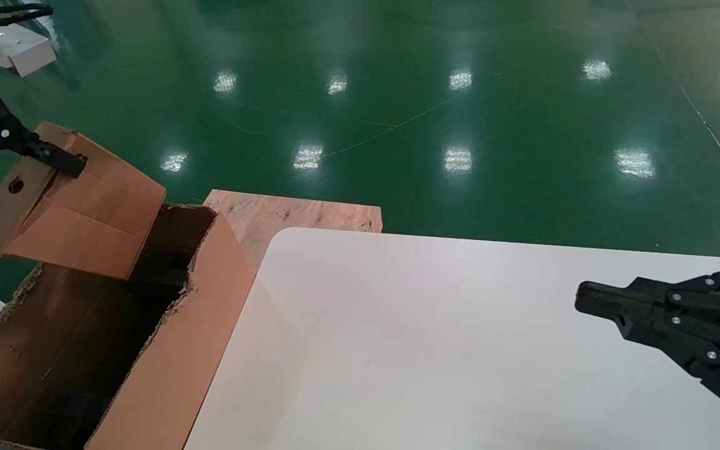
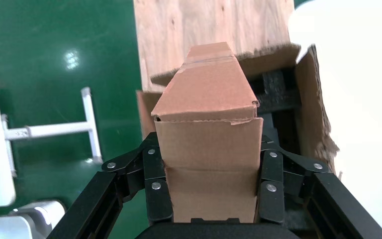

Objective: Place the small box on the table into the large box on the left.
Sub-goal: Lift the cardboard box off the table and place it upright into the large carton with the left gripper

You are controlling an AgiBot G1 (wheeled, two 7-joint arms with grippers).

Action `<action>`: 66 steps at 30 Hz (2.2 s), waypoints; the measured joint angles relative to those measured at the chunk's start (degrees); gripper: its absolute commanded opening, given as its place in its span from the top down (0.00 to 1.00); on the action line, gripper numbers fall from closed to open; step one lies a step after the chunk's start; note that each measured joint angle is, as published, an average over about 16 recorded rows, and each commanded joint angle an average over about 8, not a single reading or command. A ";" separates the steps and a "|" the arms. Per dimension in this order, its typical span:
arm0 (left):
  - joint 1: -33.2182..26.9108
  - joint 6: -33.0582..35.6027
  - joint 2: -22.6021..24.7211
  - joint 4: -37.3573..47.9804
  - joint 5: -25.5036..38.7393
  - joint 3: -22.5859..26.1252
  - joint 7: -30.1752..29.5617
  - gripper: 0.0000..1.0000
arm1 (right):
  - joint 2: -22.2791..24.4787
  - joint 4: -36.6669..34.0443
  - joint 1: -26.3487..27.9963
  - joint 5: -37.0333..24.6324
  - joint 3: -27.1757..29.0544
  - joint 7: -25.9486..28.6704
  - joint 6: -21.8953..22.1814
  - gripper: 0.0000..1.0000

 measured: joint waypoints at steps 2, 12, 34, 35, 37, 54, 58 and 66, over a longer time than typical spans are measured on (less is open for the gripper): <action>-0.02 0.47 -0.25 0.17 0.10 0.19 -0.24 1.00 | 0.00 0.00 0.00 0.00 0.00 0.00 0.00 1.00; 2.03 0.79 -0.03 3.32 0.91 1.73 -0.41 1.00 | 0.01 0.00 0.01 0.02 -0.02 -0.01 0.01 1.00; 9.43 -2.17 2.96 14.52 0.75 3.82 2.71 1.00 | 0.03 0.00 0.02 0.04 -0.07 -0.03 0.03 1.00; 9.88 -2.43 3.15 15.12 0.77 3.92 2.87 1.00 | 0.03 0.00 0.02 0.05 -0.07 -0.03 0.03 1.00; 10.78 -2.94 3.57 16.35 0.77 4.07 3.22 1.00 | 0.03 0.00 0.02 0.05 -0.07 -0.04 0.03 1.00; 16.62 -5.70 6.97 27.41 -0.45 4.38 7.56 1.00 | 0.04 0.00 0.02 0.07 -0.10 -0.05 0.04 1.00; 17.79 -6.30 7.86 29.82 -0.69 4.37 8.38 1.00 | 0.04 0.00 0.03 0.08 -0.11 -0.05 0.05 1.00; 19.88 -7.43 9.61 34.04 -1.19 4.25 10.00 1.00 | 0.05 0.00 0.03 0.09 -0.13 -0.06 0.05 1.00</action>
